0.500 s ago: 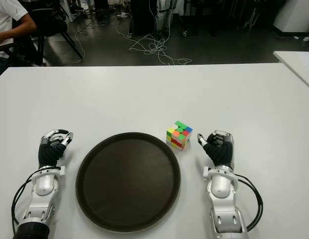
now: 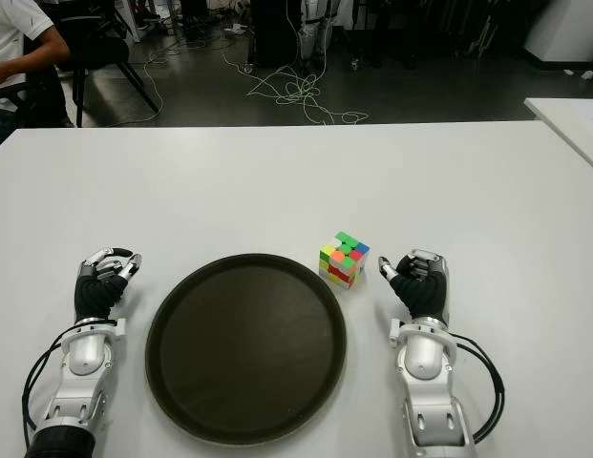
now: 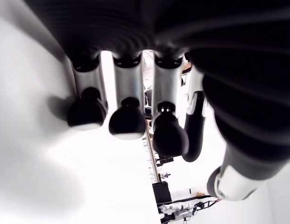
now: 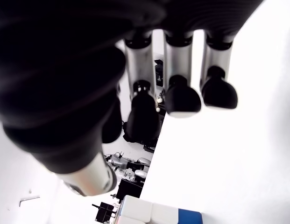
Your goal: Pick up the Rubik's Cube and put it in the plate
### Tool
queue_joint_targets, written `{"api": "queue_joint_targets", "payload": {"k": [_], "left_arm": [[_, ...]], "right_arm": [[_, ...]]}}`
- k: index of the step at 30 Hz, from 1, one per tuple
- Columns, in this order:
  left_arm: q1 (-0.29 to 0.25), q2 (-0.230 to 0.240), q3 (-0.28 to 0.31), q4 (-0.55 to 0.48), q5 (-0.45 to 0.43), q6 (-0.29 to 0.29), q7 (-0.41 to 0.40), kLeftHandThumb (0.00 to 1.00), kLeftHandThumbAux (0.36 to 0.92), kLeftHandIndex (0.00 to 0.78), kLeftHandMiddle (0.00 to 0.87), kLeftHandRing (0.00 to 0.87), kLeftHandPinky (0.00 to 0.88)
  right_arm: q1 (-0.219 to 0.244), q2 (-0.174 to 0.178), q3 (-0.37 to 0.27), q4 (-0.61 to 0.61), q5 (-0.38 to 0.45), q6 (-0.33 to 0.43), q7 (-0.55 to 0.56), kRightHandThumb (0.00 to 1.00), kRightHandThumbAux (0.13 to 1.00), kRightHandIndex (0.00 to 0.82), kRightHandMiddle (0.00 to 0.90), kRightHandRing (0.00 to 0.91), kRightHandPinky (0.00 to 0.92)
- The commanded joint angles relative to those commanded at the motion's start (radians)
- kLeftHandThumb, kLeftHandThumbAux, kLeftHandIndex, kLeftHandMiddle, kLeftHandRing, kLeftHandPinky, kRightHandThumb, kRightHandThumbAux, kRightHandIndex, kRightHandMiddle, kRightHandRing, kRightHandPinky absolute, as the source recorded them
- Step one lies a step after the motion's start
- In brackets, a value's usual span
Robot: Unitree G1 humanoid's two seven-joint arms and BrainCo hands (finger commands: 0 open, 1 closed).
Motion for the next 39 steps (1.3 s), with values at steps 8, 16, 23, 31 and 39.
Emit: {"api": "queue_joint_targets", "payload": {"k": [8,16,23,31,39], "left_arm": [[0.001,0.001,-0.003,-0.002,0.001,0.002,0.004,0.716,0.7,0.445,0.825,0.824,0.807],[0.004,0.0,0.0,-0.011,-0.015,0.014,-0.013,0.716,0.7,0.445,0.825,0.824,0.805],[0.008,0.001,-0.002,-0.018,-0.017,0.015,-0.023,0.716,0.7,0.445,0.826,0.827,0.809],[0.009,-0.003,-0.001,-0.021,-0.015,0.01,-0.015,0.716,0.7,0.445,0.826,0.827,0.814],[0.007,-0.002,0.0,-0.012,-0.012,0.004,-0.012,0.716,0.7,0.445,0.827,0.828,0.811]], "right_arm": [[0.003,0.001,0.001,0.001,0.002,-0.004,0.0,0.328,0.829,0.761,0.834,0.838,0.837],[0.007,0.003,-0.004,0.009,0.015,-0.036,0.004,0.328,0.824,0.758,0.837,0.845,0.845],[0.007,-0.005,0.002,0.009,0.007,-0.038,0.007,0.313,0.833,0.745,0.83,0.839,0.835],[0.01,-0.018,0.009,0.033,0.004,-0.114,0.012,0.281,0.837,0.632,0.733,0.745,0.733],[0.002,-0.003,-0.008,0.082,0.024,-0.247,-0.01,0.159,0.825,0.486,0.531,0.536,0.497]]}}
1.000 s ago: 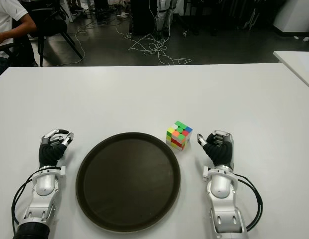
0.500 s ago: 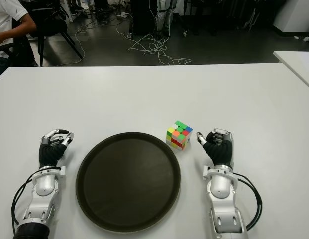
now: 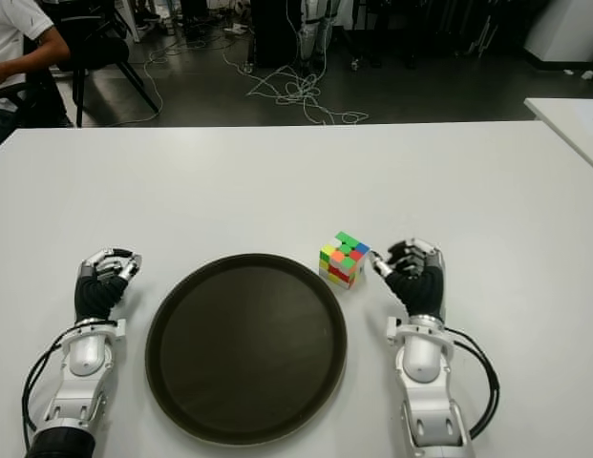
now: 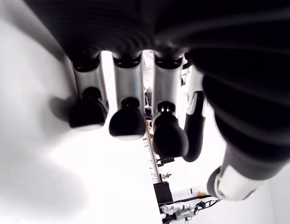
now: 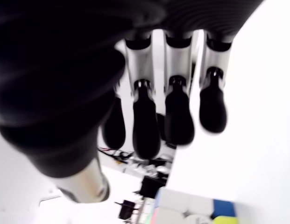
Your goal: Pick up the Rubik's Cube and put it in the plate
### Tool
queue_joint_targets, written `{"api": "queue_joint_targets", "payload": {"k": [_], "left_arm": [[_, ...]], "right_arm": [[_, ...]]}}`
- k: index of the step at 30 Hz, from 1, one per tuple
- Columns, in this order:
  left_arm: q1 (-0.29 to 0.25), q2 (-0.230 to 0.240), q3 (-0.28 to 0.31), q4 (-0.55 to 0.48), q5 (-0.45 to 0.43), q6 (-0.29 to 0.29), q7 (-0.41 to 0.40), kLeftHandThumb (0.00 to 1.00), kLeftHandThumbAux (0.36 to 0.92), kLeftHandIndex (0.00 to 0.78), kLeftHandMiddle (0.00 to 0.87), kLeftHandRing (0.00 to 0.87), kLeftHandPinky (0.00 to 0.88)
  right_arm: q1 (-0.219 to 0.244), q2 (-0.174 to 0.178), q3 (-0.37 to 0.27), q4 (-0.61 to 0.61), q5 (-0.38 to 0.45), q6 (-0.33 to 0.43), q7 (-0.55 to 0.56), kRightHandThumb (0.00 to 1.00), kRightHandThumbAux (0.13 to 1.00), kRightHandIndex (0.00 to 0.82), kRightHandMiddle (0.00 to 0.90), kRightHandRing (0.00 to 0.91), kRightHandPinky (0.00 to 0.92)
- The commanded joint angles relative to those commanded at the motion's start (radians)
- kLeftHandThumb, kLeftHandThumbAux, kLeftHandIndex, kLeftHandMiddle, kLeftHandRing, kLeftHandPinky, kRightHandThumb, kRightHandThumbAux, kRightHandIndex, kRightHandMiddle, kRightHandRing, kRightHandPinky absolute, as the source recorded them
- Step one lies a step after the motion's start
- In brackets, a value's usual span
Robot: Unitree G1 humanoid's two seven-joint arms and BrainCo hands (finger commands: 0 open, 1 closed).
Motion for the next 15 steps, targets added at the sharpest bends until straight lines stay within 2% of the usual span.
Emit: {"api": "queue_joint_targets", "payload": {"k": [4,6,7,10,13,15], "left_arm": [[-0.002,0.001,0.0,0.006,0.001,-0.006,0.0,0.715,0.7,0.445,0.827,0.828,0.811],[-0.004,0.002,0.0,0.012,0.002,-0.011,0.001,0.715,0.7,0.445,0.828,0.828,0.811],[-0.005,0.003,0.0,0.016,0.003,-0.014,0.002,0.715,0.7,0.445,0.828,0.829,0.811],[-0.009,0.006,0.001,0.025,0.003,-0.019,0.002,0.715,0.7,0.445,0.828,0.829,0.811],[-0.009,0.005,0.001,0.025,0.001,-0.021,0.0,0.715,0.7,0.445,0.826,0.827,0.809],[-0.008,0.004,0.002,0.023,-0.001,-0.022,-0.001,0.716,0.7,0.445,0.824,0.826,0.808]], "right_arm": [[-0.003,0.001,-0.002,0.021,-0.005,-0.043,-0.016,0.071,0.823,0.396,0.447,0.448,0.4],[-0.005,0.0,-0.003,0.03,-0.009,-0.061,-0.023,0.057,0.823,0.379,0.431,0.43,0.381],[-0.007,-0.001,-0.003,0.035,-0.011,-0.07,-0.027,0.055,0.827,0.319,0.371,0.364,0.314],[-0.01,-0.009,-0.002,0.049,-0.021,-0.095,-0.037,0.055,0.825,0.216,0.272,0.256,0.201],[-0.013,-0.025,0.005,0.066,-0.046,-0.121,-0.048,0.039,0.811,0.152,0.202,0.186,0.135],[-0.015,-0.033,0.008,0.075,-0.061,-0.132,-0.051,0.016,0.795,0.096,0.123,0.109,0.067]]}}
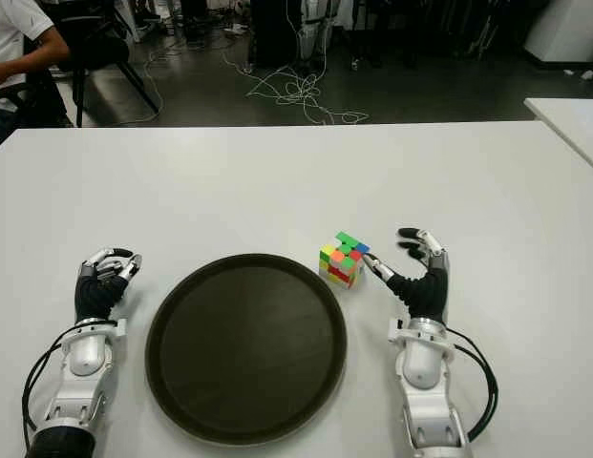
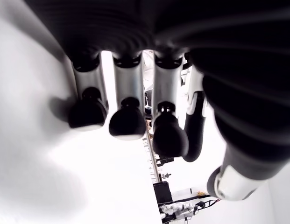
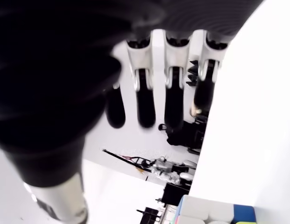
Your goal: Pick up the Rubik's Cube and put it in the plate
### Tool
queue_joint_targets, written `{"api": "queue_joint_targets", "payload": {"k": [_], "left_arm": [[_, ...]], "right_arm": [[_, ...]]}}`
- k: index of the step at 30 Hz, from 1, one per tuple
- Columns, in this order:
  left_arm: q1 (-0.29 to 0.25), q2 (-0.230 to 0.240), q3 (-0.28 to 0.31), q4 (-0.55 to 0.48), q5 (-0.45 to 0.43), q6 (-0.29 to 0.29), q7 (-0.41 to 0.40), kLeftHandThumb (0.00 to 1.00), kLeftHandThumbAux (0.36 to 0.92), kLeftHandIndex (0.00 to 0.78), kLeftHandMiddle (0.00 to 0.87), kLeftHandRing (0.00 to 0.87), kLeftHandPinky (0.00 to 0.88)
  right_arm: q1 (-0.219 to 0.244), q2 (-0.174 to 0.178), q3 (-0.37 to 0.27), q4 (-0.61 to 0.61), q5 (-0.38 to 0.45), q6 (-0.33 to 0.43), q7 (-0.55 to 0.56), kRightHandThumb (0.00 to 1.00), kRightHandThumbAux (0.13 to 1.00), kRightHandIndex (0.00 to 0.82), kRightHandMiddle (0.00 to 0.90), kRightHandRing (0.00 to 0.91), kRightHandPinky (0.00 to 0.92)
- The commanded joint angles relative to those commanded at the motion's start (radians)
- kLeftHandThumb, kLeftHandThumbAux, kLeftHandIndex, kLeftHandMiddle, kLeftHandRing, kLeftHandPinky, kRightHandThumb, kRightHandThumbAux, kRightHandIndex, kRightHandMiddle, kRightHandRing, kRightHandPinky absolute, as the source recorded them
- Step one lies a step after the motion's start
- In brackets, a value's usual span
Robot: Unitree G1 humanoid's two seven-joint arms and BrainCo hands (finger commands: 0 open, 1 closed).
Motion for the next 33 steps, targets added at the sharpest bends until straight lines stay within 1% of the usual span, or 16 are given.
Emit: {"api": "queue_joint_targets", "payload": {"k": [1,3,7,15,20,22,25,27,31,33], "left_arm": [[0.0,0.0,0.0,0.0,-0.001,0.0,0.0,0.716,0.7,0.445,0.824,0.826,0.808],[0.002,-0.001,0.001,-0.002,-0.002,0.0,-0.001,0.716,0.7,0.445,0.824,0.826,0.808],[0.002,-0.007,0.005,-0.003,-0.008,0.002,0.003,0.716,0.7,0.445,0.828,0.829,0.811],[0.003,-0.012,0.008,-0.005,-0.012,0.004,0.001,0.716,0.699,0.445,0.835,0.833,0.813],[0.002,-0.007,0.003,0.0,-0.003,0.004,0.003,0.716,0.699,0.445,0.836,0.835,0.815],[0.002,-0.005,0.001,0.0,0.0,0.006,0.003,0.715,0.7,0.445,0.83,0.831,0.811],[0.003,-0.005,0.001,-0.003,-0.002,0.011,-0.001,0.715,0.7,0.445,0.825,0.827,0.806],[0.004,-0.007,0.002,-0.007,-0.006,0.015,-0.004,0.715,0.7,0.444,0.824,0.826,0.805],[0.005,-0.012,0.004,-0.012,-0.01,0.018,-0.006,0.716,0.7,0.445,0.823,0.825,0.81],[0.005,-0.011,0.003,-0.012,-0.009,0.019,-0.006,0.716,0.7,0.445,0.822,0.825,0.808]], "right_arm": [[-0.001,-0.001,0.0,0.003,-0.004,-0.003,0.0,0.01,0.793,0.077,0.095,0.082,0.043],[0.0,-0.004,0.0,0.005,-0.013,-0.011,0.002,0.005,0.79,0.06,0.07,0.058,0.022],[0.005,-0.018,0.005,0.01,-0.036,-0.033,0.014,0.0,0.809,0.021,0.019,0.012,0.004],[0.004,-0.038,0.007,0.025,-0.061,-0.069,0.048,0.0,0.819,0.001,0.0,0.0,0.0],[-0.001,-0.059,0.011,0.04,-0.083,-0.105,0.076,0.0,0.815,0.0,0.0,0.0,0.0],[-0.009,-0.067,0.012,0.051,-0.097,-0.121,0.079,0.0,0.765,0.0,0.0,0.0,0.0],[-0.027,-0.075,0.008,0.079,-0.107,-0.139,0.081,0.0,0.719,0.0,0.0,0.0,0.0],[-0.042,-0.087,0.003,0.106,-0.111,-0.151,0.083,0.0,0.698,0.0,0.0,0.0,0.0],[-0.053,-0.114,0.01,0.119,-0.144,-0.148,0.085,0.0,0.651,0.0,0.0,0.0,0.0],[-0.058,-0.126,0.014,0.114,-0.151,-0.13,0.096,0.0,0.634,0.0,0.0,0.0,0.0]]}}
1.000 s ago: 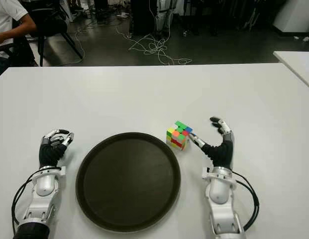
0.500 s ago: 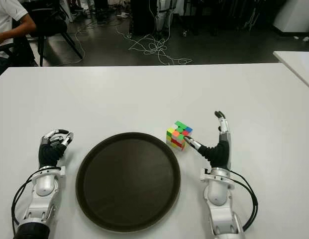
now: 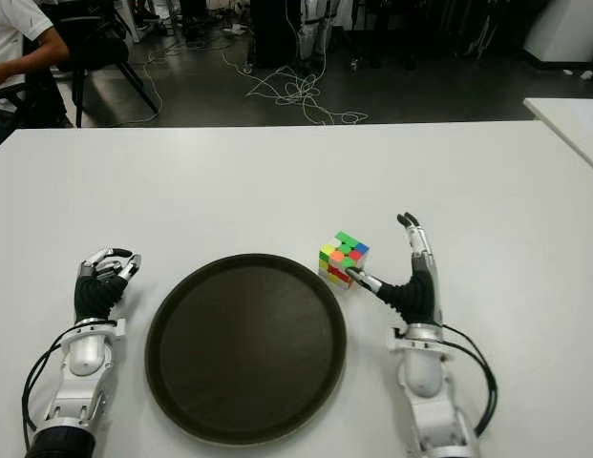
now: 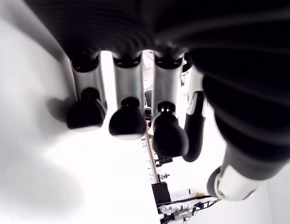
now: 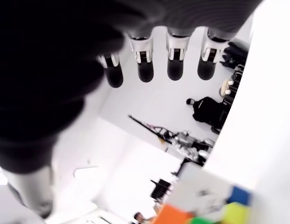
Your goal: Pick up the Rubik's Cube and put it in the plate
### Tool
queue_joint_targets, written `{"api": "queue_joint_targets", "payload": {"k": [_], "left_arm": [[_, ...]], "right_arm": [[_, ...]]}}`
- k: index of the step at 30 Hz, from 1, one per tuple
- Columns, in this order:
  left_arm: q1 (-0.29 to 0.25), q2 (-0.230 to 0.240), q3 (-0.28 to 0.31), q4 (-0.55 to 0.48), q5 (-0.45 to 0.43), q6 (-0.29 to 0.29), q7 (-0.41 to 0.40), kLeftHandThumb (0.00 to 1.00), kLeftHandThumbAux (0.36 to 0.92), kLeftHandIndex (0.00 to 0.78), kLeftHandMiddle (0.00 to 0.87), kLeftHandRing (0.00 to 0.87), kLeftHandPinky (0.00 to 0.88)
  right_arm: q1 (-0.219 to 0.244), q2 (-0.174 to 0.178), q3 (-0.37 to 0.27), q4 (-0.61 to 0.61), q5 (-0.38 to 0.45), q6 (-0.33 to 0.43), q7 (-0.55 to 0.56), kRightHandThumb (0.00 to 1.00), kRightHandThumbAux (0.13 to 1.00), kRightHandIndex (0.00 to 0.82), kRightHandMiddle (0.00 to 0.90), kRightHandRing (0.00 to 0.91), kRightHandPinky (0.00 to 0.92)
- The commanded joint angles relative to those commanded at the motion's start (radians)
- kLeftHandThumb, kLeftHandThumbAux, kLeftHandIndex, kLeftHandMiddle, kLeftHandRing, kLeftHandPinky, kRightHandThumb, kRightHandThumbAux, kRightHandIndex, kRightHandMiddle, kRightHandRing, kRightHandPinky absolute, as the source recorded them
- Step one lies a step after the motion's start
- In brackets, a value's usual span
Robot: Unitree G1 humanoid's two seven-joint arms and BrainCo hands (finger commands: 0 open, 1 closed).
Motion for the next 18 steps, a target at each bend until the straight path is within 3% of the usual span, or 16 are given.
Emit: {"api": "queue_joint_targets", "payload": {"k": [6,10,18], "left_arm": [[0.001,-0.001,-0.004,-0.005,0.002,0.008,-0.004,0.715,0.7,0.445,0.822,0.824,0.807],[0.002,-0.002,-0.007,-0.008,0.008,0.009,0.002,0.715,0.7,0.445,0.822,0.824,0.809],[0.003,-0.004,-0.012,-0.011,0.015,0.007,0.005,0.716,0.7,0.445,0.828,0.828,0.812]], "right_arm": [[-0.001,-0.02,0.01,-0.089,-0.042,0.144,0.078,0.0,0.588,0.0,0.0,0.0,0.0],[-0.01,-0.037,0.025,-0.197,-0.113,0.304,0.167,0.0,0.562,0.0,0.0,0.0,0.0],[-0.044,-0.071,0.055,-0.279,-0.253,0.506,0.307,0.0,0.507,0.0,0.0,0.0,0.0]]}}
